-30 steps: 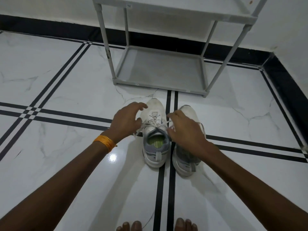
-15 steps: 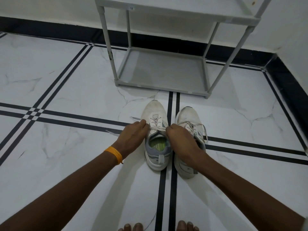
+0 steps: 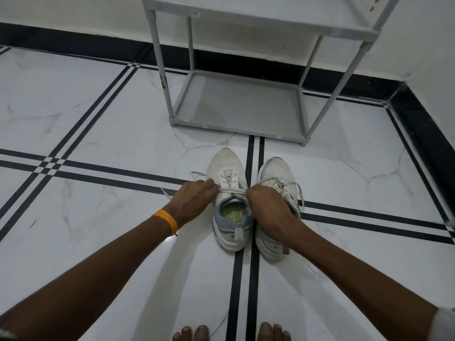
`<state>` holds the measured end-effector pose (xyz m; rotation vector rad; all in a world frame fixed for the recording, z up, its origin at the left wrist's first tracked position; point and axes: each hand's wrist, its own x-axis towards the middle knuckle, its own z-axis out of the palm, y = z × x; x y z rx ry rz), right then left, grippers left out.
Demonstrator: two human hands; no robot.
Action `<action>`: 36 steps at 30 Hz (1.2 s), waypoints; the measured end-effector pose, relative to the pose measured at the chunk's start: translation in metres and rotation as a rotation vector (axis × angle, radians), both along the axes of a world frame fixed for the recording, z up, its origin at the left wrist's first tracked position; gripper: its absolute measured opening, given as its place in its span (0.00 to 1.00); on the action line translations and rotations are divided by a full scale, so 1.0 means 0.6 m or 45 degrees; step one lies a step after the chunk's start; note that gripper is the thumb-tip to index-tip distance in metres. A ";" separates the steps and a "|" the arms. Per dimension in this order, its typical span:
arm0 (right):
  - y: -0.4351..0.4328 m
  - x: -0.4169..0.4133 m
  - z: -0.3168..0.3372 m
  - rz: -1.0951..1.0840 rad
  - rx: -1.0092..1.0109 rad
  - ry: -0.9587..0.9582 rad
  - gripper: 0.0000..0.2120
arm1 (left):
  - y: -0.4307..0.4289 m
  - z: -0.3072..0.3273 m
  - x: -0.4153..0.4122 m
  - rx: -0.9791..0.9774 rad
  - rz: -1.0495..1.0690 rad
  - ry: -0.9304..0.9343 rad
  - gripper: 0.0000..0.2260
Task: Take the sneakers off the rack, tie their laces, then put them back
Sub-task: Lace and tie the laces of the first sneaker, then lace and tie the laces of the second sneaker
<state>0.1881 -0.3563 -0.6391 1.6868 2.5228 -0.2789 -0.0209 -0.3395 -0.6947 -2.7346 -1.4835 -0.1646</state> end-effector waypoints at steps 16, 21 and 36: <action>-0.009 -0.009 0.020 -0.376 -0.224 0.890 0.18 | -0.013 0.080 0.050 -0.039 0.497 -0.681 0.17; 0.005 0.138 0.028 -0.663 -0.245 0.474 0.15 | -0.016 0.063 0.166 -0.403 0.095 -0.796 0.11; -0.010 0.154 -0.015 -1.054 -0.415 1.136 0.15 | 0.003 0.027 0.203 -0.458 0.213 -0.763 0.07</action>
